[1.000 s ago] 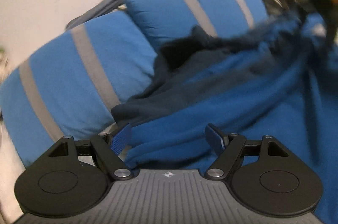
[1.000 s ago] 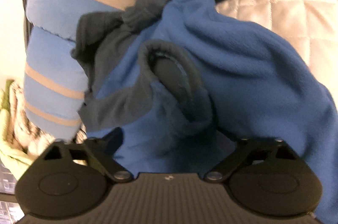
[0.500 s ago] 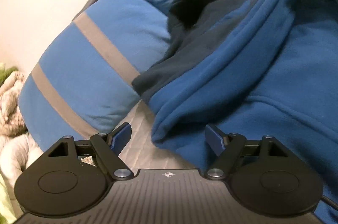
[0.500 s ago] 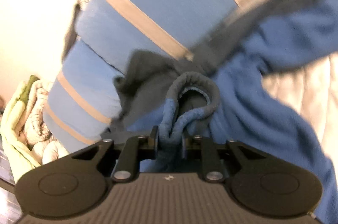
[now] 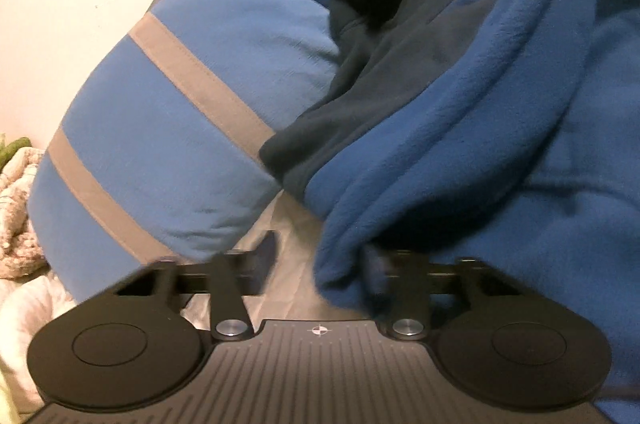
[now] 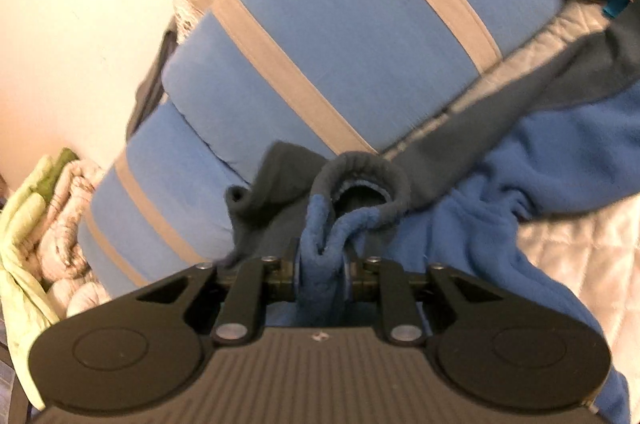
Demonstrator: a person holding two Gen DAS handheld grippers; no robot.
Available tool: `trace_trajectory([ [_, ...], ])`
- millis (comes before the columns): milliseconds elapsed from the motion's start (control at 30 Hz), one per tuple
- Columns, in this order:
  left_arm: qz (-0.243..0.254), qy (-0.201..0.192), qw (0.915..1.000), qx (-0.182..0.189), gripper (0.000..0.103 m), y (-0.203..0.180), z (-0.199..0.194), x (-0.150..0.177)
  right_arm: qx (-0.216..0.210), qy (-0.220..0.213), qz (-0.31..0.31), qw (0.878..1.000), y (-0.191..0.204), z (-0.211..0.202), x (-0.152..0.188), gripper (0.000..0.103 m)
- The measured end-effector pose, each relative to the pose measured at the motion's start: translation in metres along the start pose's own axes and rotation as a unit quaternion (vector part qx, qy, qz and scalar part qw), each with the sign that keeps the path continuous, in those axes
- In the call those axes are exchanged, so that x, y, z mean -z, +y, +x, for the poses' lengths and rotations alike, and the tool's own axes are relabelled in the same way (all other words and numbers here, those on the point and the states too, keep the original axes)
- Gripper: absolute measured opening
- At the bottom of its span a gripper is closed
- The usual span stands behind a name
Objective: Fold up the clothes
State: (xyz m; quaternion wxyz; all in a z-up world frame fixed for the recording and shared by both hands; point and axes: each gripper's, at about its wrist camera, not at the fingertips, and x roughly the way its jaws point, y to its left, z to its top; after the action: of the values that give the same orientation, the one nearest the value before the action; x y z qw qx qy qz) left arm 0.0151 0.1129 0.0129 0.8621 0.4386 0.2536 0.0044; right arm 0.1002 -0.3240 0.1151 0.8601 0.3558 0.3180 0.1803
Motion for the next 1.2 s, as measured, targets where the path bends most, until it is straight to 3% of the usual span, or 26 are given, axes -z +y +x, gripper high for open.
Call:
trace_trajectory([
  [100,0.008,-0.016,0.9982,-0.056,0.008,0.004,-0.010,0.001,-0.047,-0.045,-0.045,0.997,0.016,-0.015,-0.005,0.018],
  [167,0.008,-0.030,0.9957,-0.087,0.008,0.010,-0.021,0.005,-0.053,-0.059,-0.062,0.995,0.020,-0.025,-0.005,0.018],
  [233,0.037,-0.034,0.9958,-0.076,0.007,0.003,-0.031,0.016,-0.018,-0.032,-0.040,0.999,0.007,-0.022,0.002,0.018],
  [300,0.085,-0.022,0.9953,-0.042,0.007,-0.015,-0.034,0.029,0.039,0.018,0.001,0.999,-0.015,-0.013,0.017,0.018],
  [433,0.144,-0.011,0.9892,-0.024,0.007,-0.041,-0.036,0.049,0.133,0.116,0.099,0.979,-0.062,0.001,0.050,0.017],
  [500,0.143,-0.007,0.9895,-0.017,0.007,-0.038,-0.039,0.049,0.147,0.141,0.109,0.973,-0.072,0.002,0.061,0.017],
  [700,0.145,0.021,0.9891,-0.013,0.007,-0.038,-0.033,0.044,0.160,0.147,0.091,0.972,-0.065,0.000,0.067,0.018],
  [733,0.137,0.025,0.9901,-0.013,0.007,-0.039,-0.030,0.043,0.163,0.146,0.093,0.971,-0.064,0.000,0.066,0.022],
  [767,0.129,0.030,0.9912,-0.013,0.007,-0.039,-0.028,0.041,0.168,0.144,0.090,0.971,-0.062,-0.001,0.063,0.043],
  [933,0.112,0.035,0.9930,-0.012,0.007,-0.036,-0.027,0.040,0.189,0.087,0.009,0.978,-0.041,-0.013,0.047,0.078],
  [1033,0.109,0.035,0.9933,-0.013,0.006,-0.037,-0.026,0.040,0.203,0.047,-0.069,0.976,-0.024,-0.017,0.039,0.079],
  [1200,0.103,0.034,0.9940,-0.014,0.006,-0.042,-0.027,0.041,0.152,0.025,-0.084,0.984,-0.010,-0.016,0.031,0.075],
])
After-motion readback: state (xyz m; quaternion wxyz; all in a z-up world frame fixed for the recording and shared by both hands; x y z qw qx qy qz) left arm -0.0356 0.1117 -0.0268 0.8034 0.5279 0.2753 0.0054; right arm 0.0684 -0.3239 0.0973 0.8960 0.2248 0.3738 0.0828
